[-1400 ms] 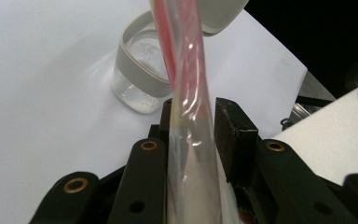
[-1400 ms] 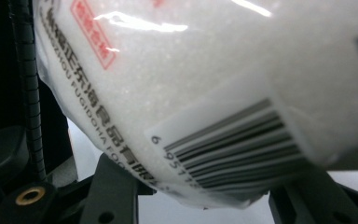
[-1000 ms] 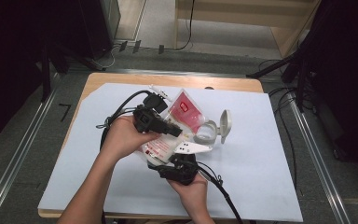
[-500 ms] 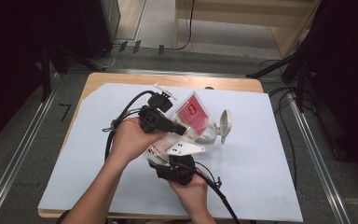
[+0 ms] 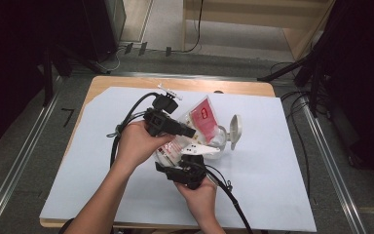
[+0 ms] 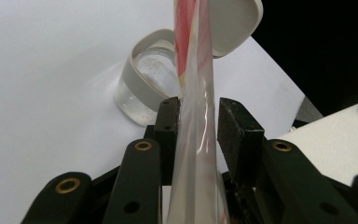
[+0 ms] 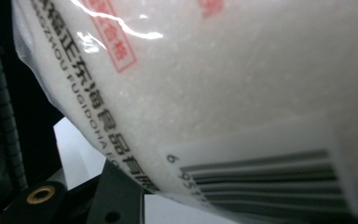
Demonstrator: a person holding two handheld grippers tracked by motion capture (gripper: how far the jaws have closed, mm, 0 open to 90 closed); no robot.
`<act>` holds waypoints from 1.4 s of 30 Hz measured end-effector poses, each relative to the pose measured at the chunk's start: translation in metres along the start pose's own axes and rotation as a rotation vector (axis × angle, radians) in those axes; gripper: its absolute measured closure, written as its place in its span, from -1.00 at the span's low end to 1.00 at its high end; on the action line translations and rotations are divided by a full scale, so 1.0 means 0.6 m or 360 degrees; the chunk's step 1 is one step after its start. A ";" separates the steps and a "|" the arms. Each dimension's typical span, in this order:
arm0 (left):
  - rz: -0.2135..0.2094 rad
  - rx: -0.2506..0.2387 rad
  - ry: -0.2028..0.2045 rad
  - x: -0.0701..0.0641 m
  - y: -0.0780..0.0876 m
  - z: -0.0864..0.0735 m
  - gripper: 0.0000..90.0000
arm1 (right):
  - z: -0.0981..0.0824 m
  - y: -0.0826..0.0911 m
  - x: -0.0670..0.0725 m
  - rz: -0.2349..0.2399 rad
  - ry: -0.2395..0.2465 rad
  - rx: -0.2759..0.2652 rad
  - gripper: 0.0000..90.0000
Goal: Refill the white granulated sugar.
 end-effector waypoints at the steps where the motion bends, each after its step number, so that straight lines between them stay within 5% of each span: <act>1: 0.0009 -0.0005 0.0007 0.000 0.003 0.001 0.57 | 0.000 0.001 -0.001 0.0005 -0.0006 -0.0003 0.35; 8: -0.0020 -0.0003 0.0007 0.001 0.019 0.001 0.60 | 0.002 0.001 0.002 0.0070 -0.0060 -0.0015 0.35; 11: 0.0009 0.0016 -0.0006 0.008 0.019 -0.002 0.79 | 0.002 0.002 0.003 0.0085 -0.0064 -0.0013 0.35; 15: 0.0017 0.0044 -0.0004 0.011 0.013 -0.007 0.94 | -0.003 -0.002 0.003 0.0079 -0.0015 0.0026 0.33; 25: 0.0010 -0.0013 0.0047 0.001 0.010 0.003 0.94 | 0.003 -0.012 0.004 -0.0022 0.0171 0.0117 0.20; 33: 0.0008 -0.0048 0.0028 0.000 0.015 0.010 0.83 | 0.017 -0.019 0.010 0.0027 0.0073 0.0100 0.37; 42: -0.0020 -0.0106 -0.0017 -0.013 0.038 0.020 0.67 | 0.041 -0.004 0.011 0.0154 -0.0115 -0.0051 0.39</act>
Point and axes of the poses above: each handheld gripper's, and its own axes: y roughly backward along the jaws, z roughly out of its top, x roughly to its left, the point moved 9 cm from there along -y, roughly forward along the jaws, and after that the axes turned 7 degrees about -x, right-handed, at the moved point
